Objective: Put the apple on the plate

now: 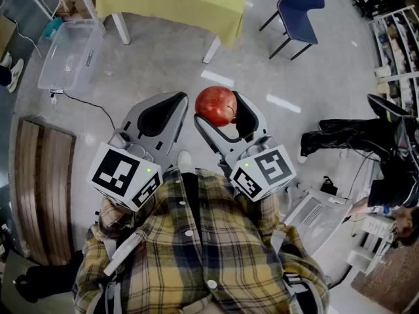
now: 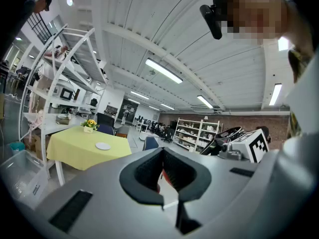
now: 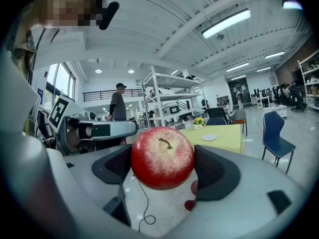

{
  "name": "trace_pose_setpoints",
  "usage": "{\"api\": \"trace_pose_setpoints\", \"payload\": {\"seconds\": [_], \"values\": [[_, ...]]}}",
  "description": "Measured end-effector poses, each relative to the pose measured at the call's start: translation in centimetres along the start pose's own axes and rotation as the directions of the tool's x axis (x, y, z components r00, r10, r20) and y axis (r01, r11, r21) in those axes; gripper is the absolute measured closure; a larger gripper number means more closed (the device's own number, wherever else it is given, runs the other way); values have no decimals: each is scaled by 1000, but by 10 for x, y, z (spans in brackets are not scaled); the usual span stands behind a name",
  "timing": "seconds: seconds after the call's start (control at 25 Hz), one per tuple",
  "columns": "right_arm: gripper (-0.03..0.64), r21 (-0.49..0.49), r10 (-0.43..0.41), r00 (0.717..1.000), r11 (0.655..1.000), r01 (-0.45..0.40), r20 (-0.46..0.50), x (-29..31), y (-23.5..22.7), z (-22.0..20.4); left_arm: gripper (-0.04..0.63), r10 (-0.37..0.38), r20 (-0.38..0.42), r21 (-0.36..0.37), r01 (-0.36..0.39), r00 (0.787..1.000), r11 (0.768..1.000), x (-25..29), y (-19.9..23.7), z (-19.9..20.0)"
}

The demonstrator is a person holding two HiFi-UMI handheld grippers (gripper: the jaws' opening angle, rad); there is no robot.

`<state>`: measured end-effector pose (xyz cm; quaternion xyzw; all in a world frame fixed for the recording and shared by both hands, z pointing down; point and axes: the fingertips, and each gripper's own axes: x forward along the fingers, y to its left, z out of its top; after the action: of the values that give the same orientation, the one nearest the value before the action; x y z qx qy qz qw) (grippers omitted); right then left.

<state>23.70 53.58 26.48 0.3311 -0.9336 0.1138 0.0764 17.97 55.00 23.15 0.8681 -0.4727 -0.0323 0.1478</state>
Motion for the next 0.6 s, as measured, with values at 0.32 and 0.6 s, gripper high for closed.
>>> {"api": "trace_pose_setpoints", "payload": {"seconds": [0.32,0.6], "values": [[245,6,10,1000,1000,-10,1,-10,-13,0,588,35,18,-21,-34,999,999,8,-1,0],[245,18,32,999,999,-31,-18,-17,-25,-6,587,94,27,-29,-93,995,995,10,2,-3]]}}
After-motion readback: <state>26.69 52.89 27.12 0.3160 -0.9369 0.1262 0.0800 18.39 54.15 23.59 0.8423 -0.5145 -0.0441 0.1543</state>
